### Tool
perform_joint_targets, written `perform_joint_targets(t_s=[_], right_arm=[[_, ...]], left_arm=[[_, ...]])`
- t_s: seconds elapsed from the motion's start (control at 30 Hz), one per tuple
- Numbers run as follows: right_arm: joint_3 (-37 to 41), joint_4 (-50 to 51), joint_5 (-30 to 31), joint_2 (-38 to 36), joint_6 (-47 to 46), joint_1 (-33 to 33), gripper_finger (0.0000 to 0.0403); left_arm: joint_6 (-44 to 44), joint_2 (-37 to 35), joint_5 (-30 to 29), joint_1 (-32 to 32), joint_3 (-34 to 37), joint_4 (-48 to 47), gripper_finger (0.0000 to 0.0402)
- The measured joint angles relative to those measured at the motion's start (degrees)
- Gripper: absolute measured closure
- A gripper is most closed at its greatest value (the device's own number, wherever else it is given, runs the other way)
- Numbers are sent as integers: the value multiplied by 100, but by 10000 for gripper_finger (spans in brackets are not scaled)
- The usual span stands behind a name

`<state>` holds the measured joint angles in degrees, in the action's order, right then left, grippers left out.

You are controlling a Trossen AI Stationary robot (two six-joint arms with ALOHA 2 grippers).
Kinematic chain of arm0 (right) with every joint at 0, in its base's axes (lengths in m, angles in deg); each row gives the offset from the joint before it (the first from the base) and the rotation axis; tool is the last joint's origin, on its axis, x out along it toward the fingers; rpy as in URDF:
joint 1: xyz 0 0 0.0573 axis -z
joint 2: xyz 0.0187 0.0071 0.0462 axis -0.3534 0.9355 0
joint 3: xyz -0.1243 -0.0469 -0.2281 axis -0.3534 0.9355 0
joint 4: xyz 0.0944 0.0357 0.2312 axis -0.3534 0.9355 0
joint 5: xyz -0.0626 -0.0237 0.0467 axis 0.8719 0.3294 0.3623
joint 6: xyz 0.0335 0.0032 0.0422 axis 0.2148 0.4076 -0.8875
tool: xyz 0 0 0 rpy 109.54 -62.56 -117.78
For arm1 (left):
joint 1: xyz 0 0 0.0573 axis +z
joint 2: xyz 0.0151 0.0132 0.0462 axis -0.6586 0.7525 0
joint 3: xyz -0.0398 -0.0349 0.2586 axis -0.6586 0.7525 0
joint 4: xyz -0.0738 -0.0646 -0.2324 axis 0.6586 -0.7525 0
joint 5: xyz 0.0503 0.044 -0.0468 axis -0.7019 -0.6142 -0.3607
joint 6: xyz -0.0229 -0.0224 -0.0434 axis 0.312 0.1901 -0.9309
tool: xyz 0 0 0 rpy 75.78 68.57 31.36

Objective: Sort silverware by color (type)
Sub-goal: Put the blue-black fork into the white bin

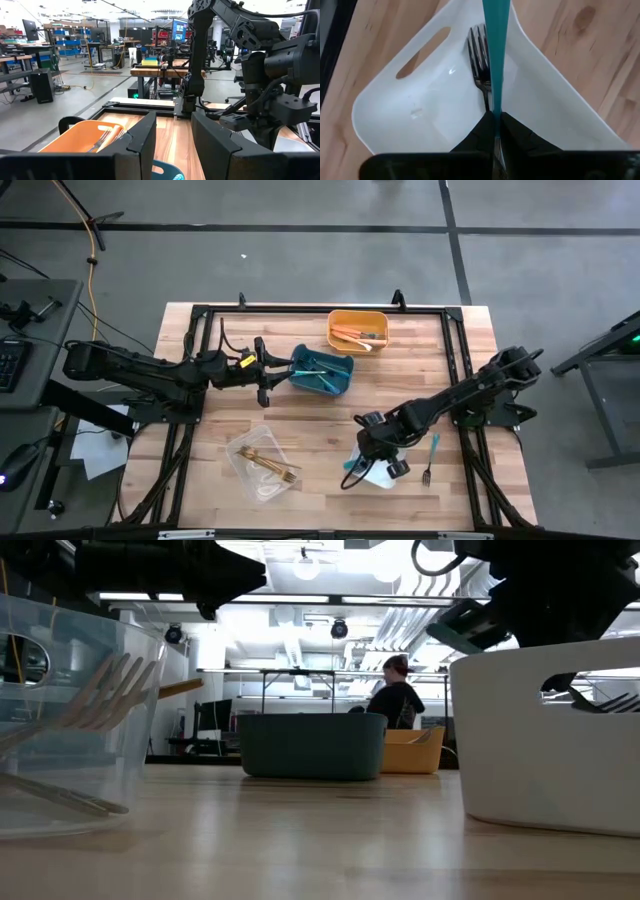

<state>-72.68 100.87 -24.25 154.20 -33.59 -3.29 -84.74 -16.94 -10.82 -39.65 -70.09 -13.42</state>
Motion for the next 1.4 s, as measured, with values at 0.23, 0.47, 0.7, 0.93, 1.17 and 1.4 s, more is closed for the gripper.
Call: perform_joint_targets(t_s=[0.23,0.47,0.7,0.93,1.17,1.4], right_arm=[[0,6,69,0,-593,-2,355],[-30,130,172,0,-369,-9,264],[-894,1642,257,-15,-775,-4,247],[-1115,2379,304,-512,-2569,-332,247],[-659,3551,1185,-1124,-5429,-1241,247],[558,3404,1132,-1882,-8916,-1953,247]], left_arm=[[0,0,0,0,-1,0,286],[0,0,0,0,-2,0,286],[0,0,0,0,-2,-83,286],[0,0,0,0,-2,-120,286],[-14,0,0,0,-4,-120,286],[-17,0,2,-2,-4,-122,286]])
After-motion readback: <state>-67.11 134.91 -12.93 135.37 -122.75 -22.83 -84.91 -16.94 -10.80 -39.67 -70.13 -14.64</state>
